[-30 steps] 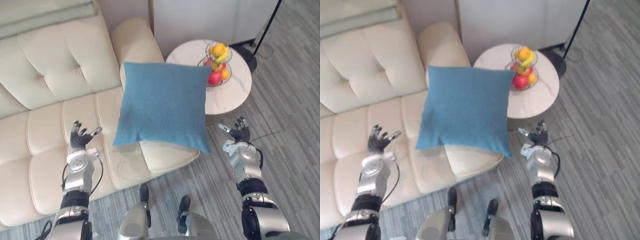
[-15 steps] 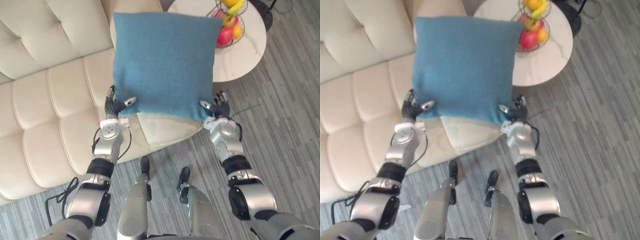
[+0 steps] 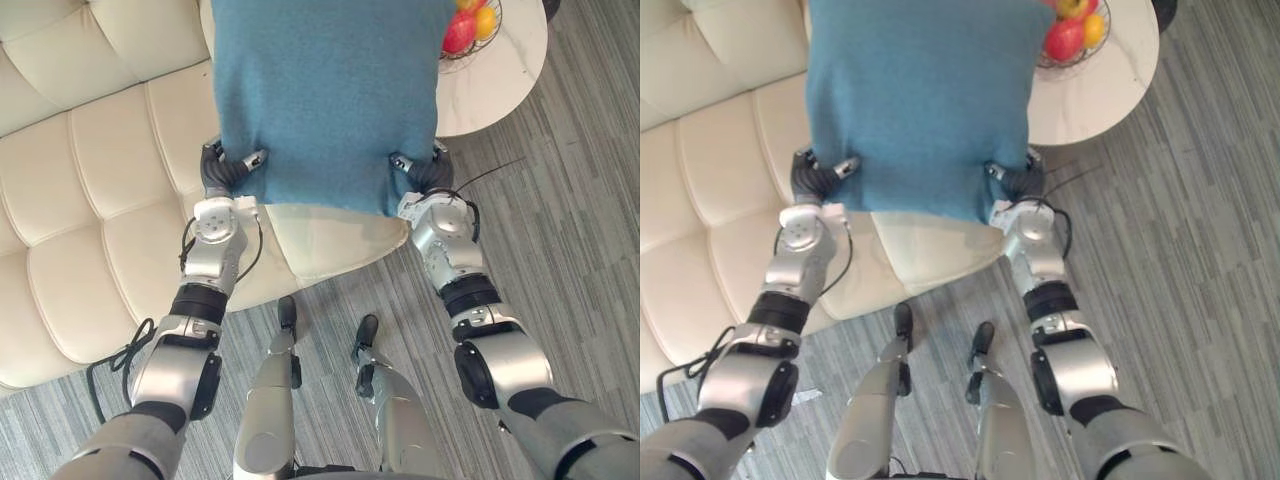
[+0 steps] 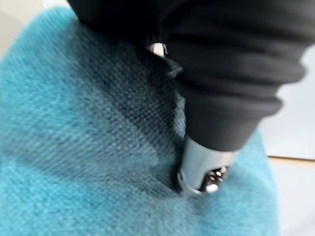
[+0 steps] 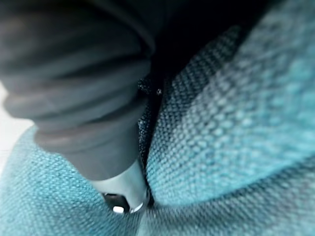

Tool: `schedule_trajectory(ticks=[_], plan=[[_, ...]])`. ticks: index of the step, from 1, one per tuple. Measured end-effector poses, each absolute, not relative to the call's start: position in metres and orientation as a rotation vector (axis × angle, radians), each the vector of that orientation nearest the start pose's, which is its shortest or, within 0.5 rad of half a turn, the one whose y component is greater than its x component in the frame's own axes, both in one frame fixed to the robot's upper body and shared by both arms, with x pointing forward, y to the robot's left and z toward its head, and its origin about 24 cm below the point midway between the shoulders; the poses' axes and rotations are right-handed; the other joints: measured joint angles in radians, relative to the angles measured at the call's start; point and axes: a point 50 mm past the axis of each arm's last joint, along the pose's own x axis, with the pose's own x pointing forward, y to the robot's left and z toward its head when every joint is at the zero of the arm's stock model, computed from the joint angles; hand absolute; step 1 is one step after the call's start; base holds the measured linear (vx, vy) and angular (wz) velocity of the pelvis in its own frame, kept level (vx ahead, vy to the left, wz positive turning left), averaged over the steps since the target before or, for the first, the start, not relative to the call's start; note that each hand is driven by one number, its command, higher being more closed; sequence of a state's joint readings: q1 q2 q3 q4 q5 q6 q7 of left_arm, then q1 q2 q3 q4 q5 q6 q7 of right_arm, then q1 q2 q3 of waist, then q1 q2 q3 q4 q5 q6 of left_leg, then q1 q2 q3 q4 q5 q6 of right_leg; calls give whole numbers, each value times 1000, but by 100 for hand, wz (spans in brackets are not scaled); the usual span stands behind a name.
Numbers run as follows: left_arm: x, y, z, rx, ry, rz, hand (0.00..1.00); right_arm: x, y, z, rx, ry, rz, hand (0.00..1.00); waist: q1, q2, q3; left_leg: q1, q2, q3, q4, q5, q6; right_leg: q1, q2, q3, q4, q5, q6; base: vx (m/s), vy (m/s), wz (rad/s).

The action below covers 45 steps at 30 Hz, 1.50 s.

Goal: Pick up cushions and gather them together orderly.

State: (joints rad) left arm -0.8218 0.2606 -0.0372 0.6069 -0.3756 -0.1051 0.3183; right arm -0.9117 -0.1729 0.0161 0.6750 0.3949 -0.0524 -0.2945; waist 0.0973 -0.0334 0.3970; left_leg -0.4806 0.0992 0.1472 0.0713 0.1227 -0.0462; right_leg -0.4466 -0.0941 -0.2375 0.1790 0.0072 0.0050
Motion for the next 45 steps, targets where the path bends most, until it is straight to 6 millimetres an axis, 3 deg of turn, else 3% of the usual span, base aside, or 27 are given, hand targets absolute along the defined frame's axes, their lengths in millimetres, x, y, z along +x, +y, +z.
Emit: schedule_trajectory(ticks=[6,9,14,19,24,31,35,45], plan=[[382,159,178,-158,-309,178,100,389,-139,177,239,-255,-127,100,4,2,1,53,-1,-1,-29,9,-4,43,3,0,-9,0,0,0,0,0],[370,153,172,-169,-331,150,100,378,-143,160,253,-243,-137,100,8,2,1,92,-3,-1,-55,15,-6,69,4,1,-14,-1,1,15,0,0],[336,144,143,-233,-317,117,100,345,-146,116,288,-188,-153,100,4,2,0,196,-14,-2,-101,16,-7,170,11,5,-52,-7,8,58,7,1],[305,143,118,-258,-280,107,100,314,-147,90,271,-161,-146,100,-10,3,-8,268,-21,-4,-136,16,-7,248,16,6,-94,-7,10,75,13,4],[258,145,89,-305,-215,110,100,273,-152,72,209,-156,-104,100,-35,3,-104,332,-37,-21,-173,16,-6,326,10,-13,-143,-12,20,104,22,10],[221,145,80,-315,-201,88,100,232,-154,66,187,-158,-96,100,-39,18,-196,407,-40,-20,-173,-10,0,400,6,-5,-152,-22,32,38,12,-1],[198,145,62,-319,-113,98,100,206,-155,54,149,-105,-101,100,-43,15,-279,442,-38,-15,-174,-35,-12,431,3,0,-147,-38,34,-10,15,-2],[175,145,47,-331,-27,111,100,186,-155,43,121,-43,-100,100,-42,23,-358,487,-36,-14,-173,-34,-10,478,3,1,-149,-40,37,14,-2,0]])
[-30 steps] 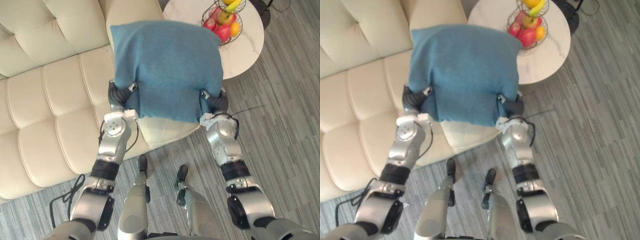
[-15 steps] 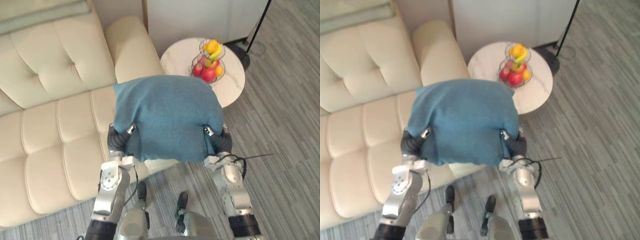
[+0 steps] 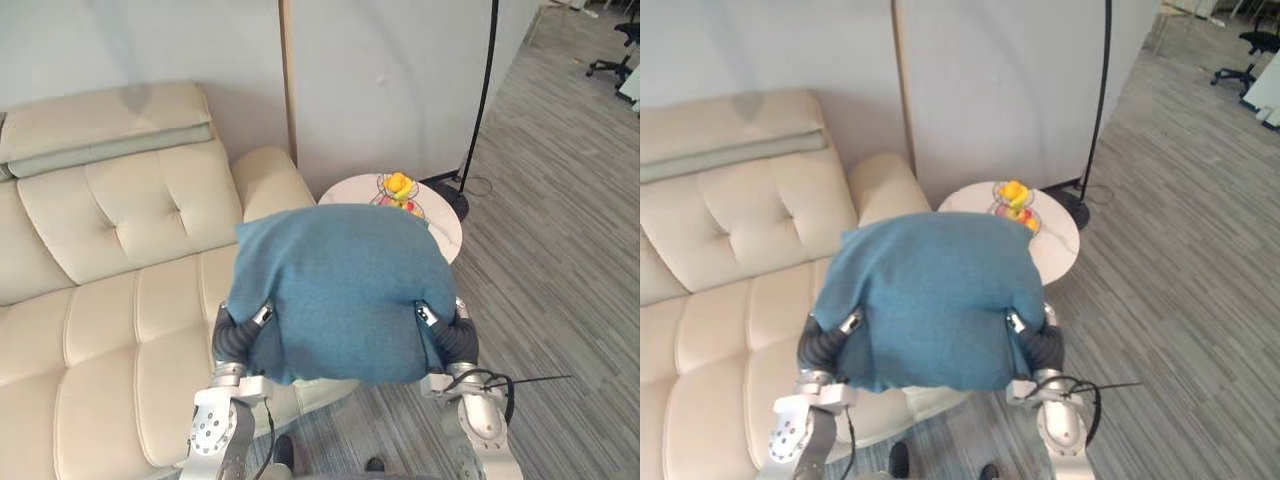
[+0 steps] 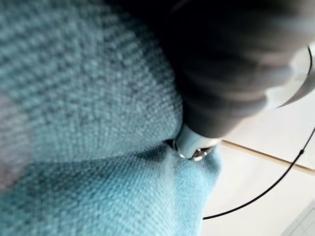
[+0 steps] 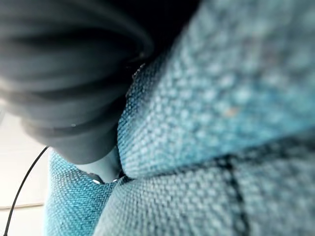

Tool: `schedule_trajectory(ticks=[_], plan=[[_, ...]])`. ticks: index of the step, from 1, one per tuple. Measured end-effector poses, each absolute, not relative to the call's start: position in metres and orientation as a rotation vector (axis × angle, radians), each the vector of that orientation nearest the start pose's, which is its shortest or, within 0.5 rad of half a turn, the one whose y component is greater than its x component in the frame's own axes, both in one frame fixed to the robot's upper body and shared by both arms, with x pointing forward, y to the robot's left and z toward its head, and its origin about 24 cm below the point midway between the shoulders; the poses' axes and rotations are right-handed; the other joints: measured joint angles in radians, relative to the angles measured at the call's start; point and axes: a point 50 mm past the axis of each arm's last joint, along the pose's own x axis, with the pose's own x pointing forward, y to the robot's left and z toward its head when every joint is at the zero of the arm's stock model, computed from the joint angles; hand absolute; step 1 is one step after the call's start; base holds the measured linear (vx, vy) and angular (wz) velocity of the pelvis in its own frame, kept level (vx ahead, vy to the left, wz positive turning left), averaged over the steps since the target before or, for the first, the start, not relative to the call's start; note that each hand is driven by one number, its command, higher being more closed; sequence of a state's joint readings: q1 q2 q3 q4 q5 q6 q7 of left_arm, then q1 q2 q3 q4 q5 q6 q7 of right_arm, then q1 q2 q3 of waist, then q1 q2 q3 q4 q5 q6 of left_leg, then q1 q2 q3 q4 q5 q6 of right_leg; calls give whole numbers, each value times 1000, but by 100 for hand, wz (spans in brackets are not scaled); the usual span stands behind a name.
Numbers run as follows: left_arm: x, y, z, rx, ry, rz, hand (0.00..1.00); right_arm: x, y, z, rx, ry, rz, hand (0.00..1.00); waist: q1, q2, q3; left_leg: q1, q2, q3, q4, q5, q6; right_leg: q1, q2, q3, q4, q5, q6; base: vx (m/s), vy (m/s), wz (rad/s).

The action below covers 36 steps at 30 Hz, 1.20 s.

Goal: Pick up cushions and gather them together orderly.

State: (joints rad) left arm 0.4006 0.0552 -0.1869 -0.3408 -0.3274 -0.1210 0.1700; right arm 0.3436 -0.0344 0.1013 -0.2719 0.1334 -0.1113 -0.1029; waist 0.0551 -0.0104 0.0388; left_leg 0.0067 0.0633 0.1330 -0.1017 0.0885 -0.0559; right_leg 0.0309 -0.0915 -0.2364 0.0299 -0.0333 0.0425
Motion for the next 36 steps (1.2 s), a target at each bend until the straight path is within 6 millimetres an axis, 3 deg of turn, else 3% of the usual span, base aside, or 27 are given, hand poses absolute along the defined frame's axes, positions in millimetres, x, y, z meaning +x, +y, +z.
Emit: schedule_trajectory(ticks=[7,10,12,13,14,15,17,19,20,23,27,29,30,31,32,33,34,35,36], plan=[[174,146,43,-326,-9,115,100,189,-153,45,78,-56,-97,100,2,15,-2,-24,-2,-35,40,-5,-1,15,-6,-35,24,-14,1,-28,2,17],[177,147,46,-340,-28,122,100,204,-148,57,66,-117,-96,100,8,32,10,-146,2,-70,132,-18,-11,-95,-22,-83,141,-52,-11,-128,15,50],[182,146,50,-352,-50,125,100,216,-147,69,54,-175,-88,100,9,47,19,-231,21,-31,172,-75,-21,-160,-50,-127,178,-51,-22,-164,45,46],[185,145,51,-360,-57,120,100,221,-147,72,49,-191,-93,100,10,31,31,-275,38,59,281,-110,41,-182,-91,-145,183,-47,-28,-115,74,60],[187,145,47,-370,-44,122,100,226,-148,69,34,-181,-97,100,5,19,38,-272,65,123,382,-132,67,-179,-134,-155,192,-44,-24,-102,71,57],[187,144,44,-371,-36,124,100,228,-149,67,20,-174,-98,100,2,18,38,-260,81,142,408,-138,67,-170,-145,-162,188,-40,-18,-74,187,56],[191,137,30,-389,15,127,100,234,-157,55,-57,-128,-101,100,-20,61,8,-169,192,245,443,-177,23,-146,-179,-199,156,-2,28,-38,259,52],[194,132,28,-394,25,108,100,235,-163,52,-73,-114,-120,100,-27,82,-6,-133,221,282,406,-170,17,-146,-191,-223,149,19,54,0,345,63],[201,123,30,-397,18,65,100,238,-173,46,-76,-89,-169,100,-52,94,-16,-117,193,290,322,-180,-102,-136,-217,-270,127,59,84,-3,427,91],[203,135,18,-310,62,53,100,239,-164,26,-34,-1,-176,100,-50,15,-5,-111,114,262,301,-180,-67,-82,-264,-338,49,175,71,-25,400,53],[200,140,10,-291,95,71,100,238,-160,17,-27,41,-168,100,-47,12,-3,-110,88,239,328,-206,-29,-81,-299,-330,117,226,53,3,216,23],[198,137,9,-303,102,67,100,236,-164,14,-40,53,-170,100,-50,11,17,-93,61,214,326,-215,-13,-128,-340,-225,256,235,38,-29,207,33],[198,136,9,-305,105,65,100,234,-165,13,-40,59,-172,100,-58,14,39,-64,50,197,306,-221,0,-175,-344,-94,363,215,2,-48,97,49],[198,138,8,-297,107,67,100,230,-164,9,-30,77,-174,100,-69,15,51,-50,55,162,286,-218,12,-215,-273,45,463,52,31,-41,39,60],[199,138,9,-294,106,67,100,229,-163,7,-25,82,-174,100,-77,9,51,-47,52,151,276,-216,15,-225,-230,77,481,0,30,-19,-61,66],[199,139,9,-279,103,63,100,229,-163,8,-25,80,-171,100,-80,-17,62,-39,31,135,252,-219,10,-241,-153,76,447,-68,26,5,-59,43],[199,140,9,-274,103,62,100,230,-163,8,-25,77,-169,100,-79,-27,63,-42,23,131,250,-219,10,-243,-132,65,411,-74,24,36,-96,37],[199,142,9,-257,101,58,100,232,-160,11,-15,67,-161,100,-79,-58,72,-46,-6,127,250,-220,6,-242,-82,24,298,-91,-12,54,-89,27],[199,138,6,-270,118,57,100,233,-164,11,-31,65,-161,100,-85,-40,72,-55,0,108,257,-220,1,-229,-72,21,280,-86,6,102,-42,15]])
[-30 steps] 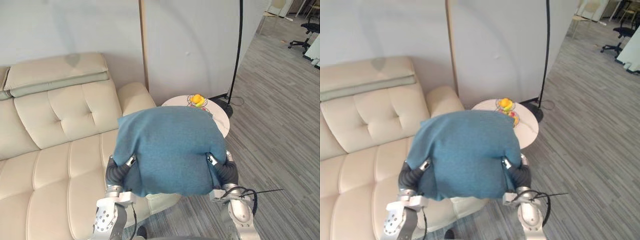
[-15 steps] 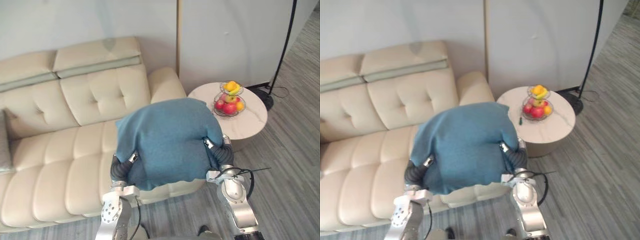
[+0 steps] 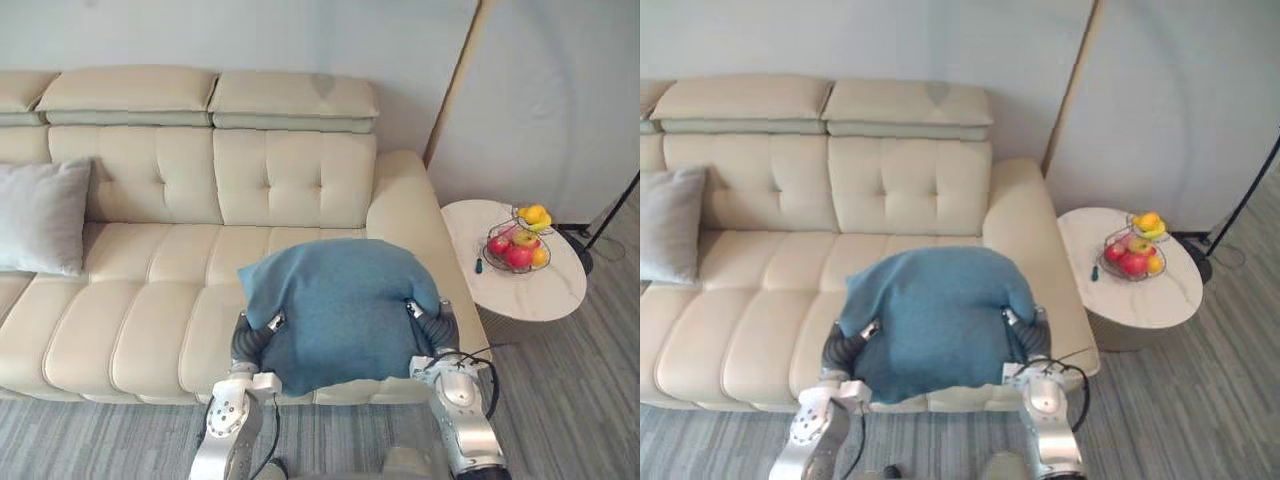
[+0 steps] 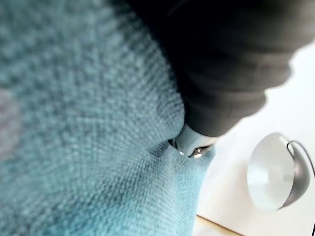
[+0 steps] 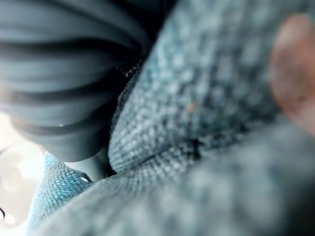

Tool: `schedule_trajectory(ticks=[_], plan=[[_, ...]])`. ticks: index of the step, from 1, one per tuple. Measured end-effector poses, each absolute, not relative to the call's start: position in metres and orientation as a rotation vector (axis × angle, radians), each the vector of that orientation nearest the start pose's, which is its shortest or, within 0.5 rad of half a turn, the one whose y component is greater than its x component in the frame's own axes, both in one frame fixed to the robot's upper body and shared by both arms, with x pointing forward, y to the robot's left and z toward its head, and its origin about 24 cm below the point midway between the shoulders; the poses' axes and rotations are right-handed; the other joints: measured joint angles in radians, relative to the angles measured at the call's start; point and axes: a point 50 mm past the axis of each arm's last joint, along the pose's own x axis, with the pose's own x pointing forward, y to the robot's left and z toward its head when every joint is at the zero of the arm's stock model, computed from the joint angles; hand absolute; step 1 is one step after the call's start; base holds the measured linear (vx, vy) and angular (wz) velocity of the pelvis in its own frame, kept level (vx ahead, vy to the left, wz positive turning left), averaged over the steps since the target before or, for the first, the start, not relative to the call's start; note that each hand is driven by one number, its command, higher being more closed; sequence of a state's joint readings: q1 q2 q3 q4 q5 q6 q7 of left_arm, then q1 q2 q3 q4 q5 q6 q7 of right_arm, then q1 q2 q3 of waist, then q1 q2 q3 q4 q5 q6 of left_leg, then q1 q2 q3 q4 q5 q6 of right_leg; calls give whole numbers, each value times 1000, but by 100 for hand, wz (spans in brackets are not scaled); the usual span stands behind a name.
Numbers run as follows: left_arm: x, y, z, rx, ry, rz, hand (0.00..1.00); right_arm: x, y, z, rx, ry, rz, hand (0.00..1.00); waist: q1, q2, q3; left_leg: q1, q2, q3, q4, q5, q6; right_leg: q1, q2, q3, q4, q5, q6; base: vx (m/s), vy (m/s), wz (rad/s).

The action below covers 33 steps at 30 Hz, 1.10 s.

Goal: Pick up cushions and gather them together orderly.

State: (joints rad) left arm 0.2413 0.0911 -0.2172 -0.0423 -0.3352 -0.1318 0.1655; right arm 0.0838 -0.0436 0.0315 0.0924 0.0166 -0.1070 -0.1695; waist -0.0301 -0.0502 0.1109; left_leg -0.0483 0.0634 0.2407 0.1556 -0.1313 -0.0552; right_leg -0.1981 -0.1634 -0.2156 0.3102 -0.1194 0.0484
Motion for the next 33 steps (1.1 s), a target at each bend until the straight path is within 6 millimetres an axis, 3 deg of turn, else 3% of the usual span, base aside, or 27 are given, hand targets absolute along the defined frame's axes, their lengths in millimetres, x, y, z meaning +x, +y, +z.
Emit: schedule_trajectory(ticks=[2,7,9,10,11,13,14,15,16,17,18,23,28,33], plan=[[200,135,9,-274,114,49,100,233,-166,11,-28,68,-167,100,7,40,17,-5,14,-14,-13,25,-13,26,22,-11,-43,39,-16,164,16,1],[201,124,16,-264,91,-3,100,212,-176,14,-11,63,-216,100,-7,37,13,14,29,-97,-25,0,-27,70,51,55,-10,1,-16,171,15,46],[200,121,23,-275,63,-17,100,202,-178,27,-7,12,-228,100,-14,43,10,-2,55,-119,71,-44,-42,110,56,18,-3,-26,-18,189,-37,56],[198,121,27,-284,44,-22,100,198,-179,33,-6,-12,-231,100,-11,54,4,-46,85,-111,197,-80,-35,134,70,2,-6,-31,-24,162,-21,28],[199,120,32,-293,24,-25,100,197,-179,40,-5,-42,-233,100,-2,57,4,-119,126,-84,401,-87,-23,170,85,1,-22,-34,-29,149,-2,18],[199,118,35,-307,9,-24,100,197,-179,48,-8,-77,-236,100,27,56,0,-174,169,-39,555,-85,0,216,87,27,-54,-44,-43,149,35,-30],[200,115,37,-326,3,-23,100,197,-180,54,-11,-104,-244,100,42,71,-24,-197,204,-26,524,-114,28,225,89,34,-73,-45,-41,136,69,-45],[200,115,37,-329,1,-23,100,197,-181,55,-10,-110,-247,100,42,77,-28,-196,211,-25,493,-113,30,225,88,38,-73,-46,-41,129,120,-32],[200,113,38,-339,-1,-22,100,197,-181,55,-10,-113,-255,100,40,96,-40,-187,226,-24,387,-75,54,225,88,50,-73,-47,-38,104,151,-26],[201,112,38,-348,-4,-19,100,196,-181,54,-7,-108,-261,100,41,103,-53,-152,203,-47,305,-42,-10,228,75,81,-73,-63,-10,157,227,-24],[201,112,38,-347,-4,-19,100,196,-180,53,-1,-101,-267,100,41,83,-61,-121,157,-46,259,-36,-24,236,49,113,-88,-70,4,108,150,-15],[196,115,34,-318,17,-20,100,196,-177,50,17,-85,-267,100,44,19,-72,-64,98,-26,189,-33,-28,238,11,188,-123,-48,24,14,140,-14],[193,116,31,-297,33,-33,100,192,-176,41,26,-46,-274,100,45,-1,-88,-17,84,20,122,-24,-43,232,3,239,-143,-48,26,-58,25,-34],[192,114,30,-284,37,-44,100,190,-177,24,19,27,-280,100,33,-11,-98,-19,81,21,91,-3,-58,202,9,259,-160,-34,56,-24,-16,-16]])
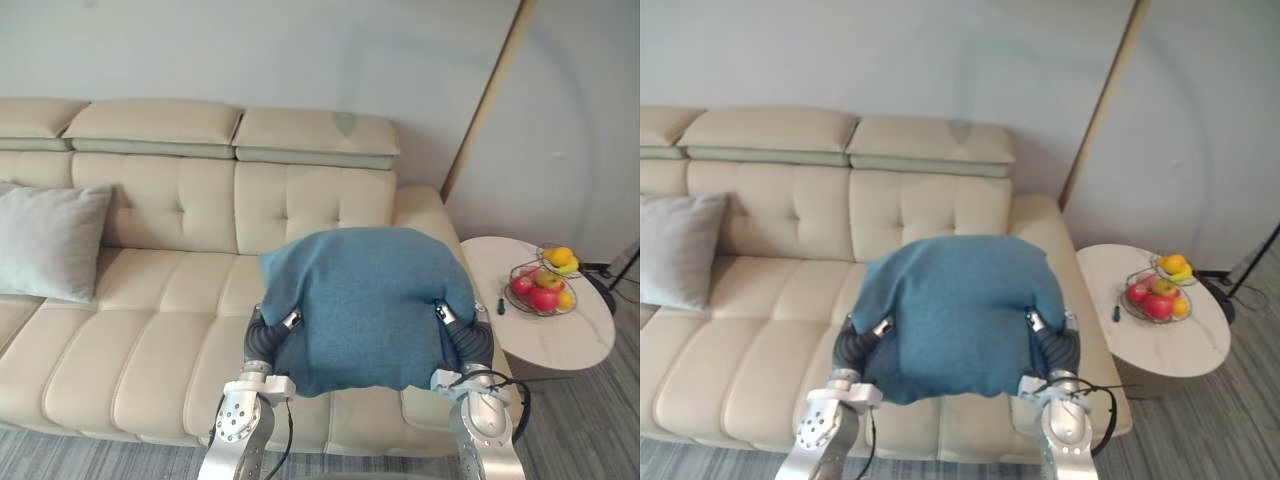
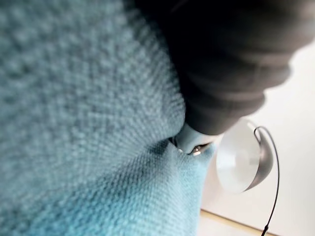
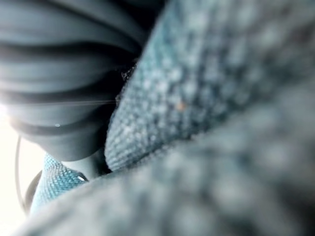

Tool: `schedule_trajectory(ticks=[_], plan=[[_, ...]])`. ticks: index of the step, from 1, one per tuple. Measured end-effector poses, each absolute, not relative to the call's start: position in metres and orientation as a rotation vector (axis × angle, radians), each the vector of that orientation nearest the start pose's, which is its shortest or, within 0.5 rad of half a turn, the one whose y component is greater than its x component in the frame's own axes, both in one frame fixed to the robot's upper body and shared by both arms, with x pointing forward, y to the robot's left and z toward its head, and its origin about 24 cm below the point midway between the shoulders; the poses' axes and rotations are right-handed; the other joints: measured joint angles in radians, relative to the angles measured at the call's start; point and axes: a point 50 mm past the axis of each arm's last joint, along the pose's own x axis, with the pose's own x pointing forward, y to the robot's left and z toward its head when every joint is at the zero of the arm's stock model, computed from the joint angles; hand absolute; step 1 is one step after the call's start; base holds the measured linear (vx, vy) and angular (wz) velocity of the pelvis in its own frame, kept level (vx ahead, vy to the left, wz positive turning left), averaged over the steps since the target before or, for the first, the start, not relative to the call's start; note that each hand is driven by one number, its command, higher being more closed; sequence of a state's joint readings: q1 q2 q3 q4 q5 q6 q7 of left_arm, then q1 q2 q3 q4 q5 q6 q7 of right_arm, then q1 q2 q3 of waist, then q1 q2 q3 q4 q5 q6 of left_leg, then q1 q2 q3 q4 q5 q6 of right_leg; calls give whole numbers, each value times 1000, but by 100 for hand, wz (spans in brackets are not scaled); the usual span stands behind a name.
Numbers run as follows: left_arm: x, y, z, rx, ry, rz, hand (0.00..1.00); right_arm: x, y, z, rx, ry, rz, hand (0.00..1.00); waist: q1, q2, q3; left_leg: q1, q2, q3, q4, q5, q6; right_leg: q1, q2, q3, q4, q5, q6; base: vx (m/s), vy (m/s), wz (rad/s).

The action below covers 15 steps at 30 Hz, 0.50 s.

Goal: Pick up cushions and gather them together orderly.

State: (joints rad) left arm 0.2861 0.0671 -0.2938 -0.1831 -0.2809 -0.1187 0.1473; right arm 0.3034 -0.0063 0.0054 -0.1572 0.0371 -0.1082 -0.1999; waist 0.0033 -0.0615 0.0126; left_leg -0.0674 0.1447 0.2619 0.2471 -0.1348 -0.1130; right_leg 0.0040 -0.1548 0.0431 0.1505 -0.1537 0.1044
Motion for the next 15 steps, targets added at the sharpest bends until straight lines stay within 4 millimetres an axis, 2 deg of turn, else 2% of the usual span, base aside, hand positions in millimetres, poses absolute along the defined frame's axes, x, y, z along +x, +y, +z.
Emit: schedule_trajectory(ticks=[4,10,11,15], plan=[[192,115,30,-275,38,-40,100,194,-176,14,14,69,-273,100,0,4,-5,-22,-9,-30,-4,5,0,-13,2,12,-24,14,3,26,3,-4],[215,124,43,-214,-37,0,100,227,-165,14,4,56,-224,100,1,2,3,-98,-30,-60,-72,63,17,-82,-2,18,-73,76,-5,-2,4,4],[219,125,45,-212,-48,10,100,232,-163,16,0,48,-216,100,2,3,7,-103,-31,-62,-85,72,17,-92,-2,18,-70,78,-7,-51,-6,7],[242,129,72,-213,-165,59,100,265,-153,50,-5,-86,-203,100,12,9,53,-192,-29,-63,-108,118,22,-208,4,21,-36,96,-7,-118,-10,1]])
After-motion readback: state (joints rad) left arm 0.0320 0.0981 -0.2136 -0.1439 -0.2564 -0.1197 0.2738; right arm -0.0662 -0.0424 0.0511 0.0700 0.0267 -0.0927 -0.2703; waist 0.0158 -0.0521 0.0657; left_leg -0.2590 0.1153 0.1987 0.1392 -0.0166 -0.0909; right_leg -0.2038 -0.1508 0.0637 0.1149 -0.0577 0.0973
